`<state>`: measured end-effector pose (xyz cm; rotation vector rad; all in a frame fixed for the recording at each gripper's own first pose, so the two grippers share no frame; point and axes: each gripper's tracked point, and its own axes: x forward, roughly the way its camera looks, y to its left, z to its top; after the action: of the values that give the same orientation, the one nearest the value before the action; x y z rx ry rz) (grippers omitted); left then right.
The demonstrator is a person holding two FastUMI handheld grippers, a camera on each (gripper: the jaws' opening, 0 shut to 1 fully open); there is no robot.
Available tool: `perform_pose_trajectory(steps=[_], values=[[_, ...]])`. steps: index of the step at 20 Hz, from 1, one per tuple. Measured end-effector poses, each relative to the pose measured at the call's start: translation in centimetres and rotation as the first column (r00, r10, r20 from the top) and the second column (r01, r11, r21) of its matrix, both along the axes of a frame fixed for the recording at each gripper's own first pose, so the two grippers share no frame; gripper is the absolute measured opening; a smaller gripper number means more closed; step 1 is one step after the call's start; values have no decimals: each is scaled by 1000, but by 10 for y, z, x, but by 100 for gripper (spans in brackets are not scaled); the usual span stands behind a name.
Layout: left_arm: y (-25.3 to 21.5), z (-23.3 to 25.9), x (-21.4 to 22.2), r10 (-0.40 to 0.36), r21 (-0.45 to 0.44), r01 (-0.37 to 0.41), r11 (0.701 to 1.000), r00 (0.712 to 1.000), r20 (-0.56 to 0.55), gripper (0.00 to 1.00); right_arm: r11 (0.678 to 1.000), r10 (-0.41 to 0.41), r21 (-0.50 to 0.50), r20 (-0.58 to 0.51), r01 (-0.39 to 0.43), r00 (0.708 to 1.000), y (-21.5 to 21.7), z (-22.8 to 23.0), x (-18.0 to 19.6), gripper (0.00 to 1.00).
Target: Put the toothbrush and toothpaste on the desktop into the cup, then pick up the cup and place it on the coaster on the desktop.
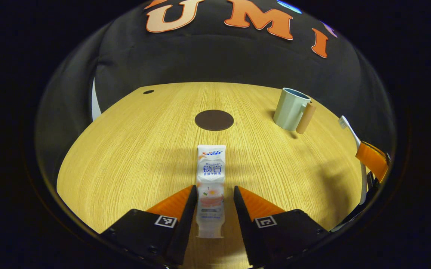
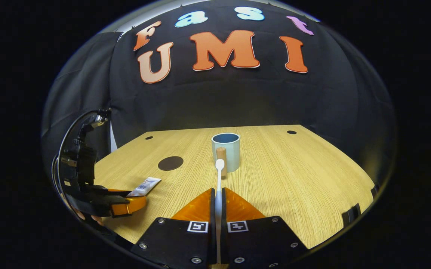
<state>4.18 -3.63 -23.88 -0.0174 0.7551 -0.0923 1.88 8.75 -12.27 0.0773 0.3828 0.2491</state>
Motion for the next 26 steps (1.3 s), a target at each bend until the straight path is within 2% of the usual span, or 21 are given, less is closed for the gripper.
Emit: perform_pose_trajectory(steps=[1, 4, 5, 11, 15, 18, 20, 22, 26], values=[[2, -2, 1, 0, 1, 0, 1000, 1000, 0, 53, 1000, 0, 1, 4, 0, 1000, 1, 2, -1, 4], [6, -3, 2, 3, 7, -3, 1000, 1000, 10, 47, 1000, -1, -4, 18, 1, 1000, 1, 7, 0, 4], [6, -5, 6, -6, 10, 6, 1000, 1000, 11, 42, 1000, 0, 1, 20, 0, 1000, 2, 8, -1, 4], [7, 2, 2, -1, -10, 1, 1000, 999, 41, 40, 1000, -10, 9, 25, 9, 1000, -3, 9, -3, 4], [7, 24, 6, -16, -3, 16, 1000, 988, 152, 40, 1000, -16, 21, 40, 15, 999, -7, 17, 3, 4], [12, 68, 0, -22, 40, 11, 999, 955, 295, 36, 1000, -16, 24, 48, 15, 999, -8, 21, 5, 5], [8, 68, -7, -45, 65, 28, 997, 960, 276, 36, 1000, -17, 24, 49, 16, 999, -6, 22, 6, 4], [-4, 56, -6, -64, 39, 56, 998, 968, 241, 36, 1000, -14, 19, 48, 13, 999, -5, 22, 6, 4], [6, 42, -3, -42, 25, 38, 999, 980, 193, 36, 1000, -2, 13, 66, 1, 998, -2, 28, 6, 4]])
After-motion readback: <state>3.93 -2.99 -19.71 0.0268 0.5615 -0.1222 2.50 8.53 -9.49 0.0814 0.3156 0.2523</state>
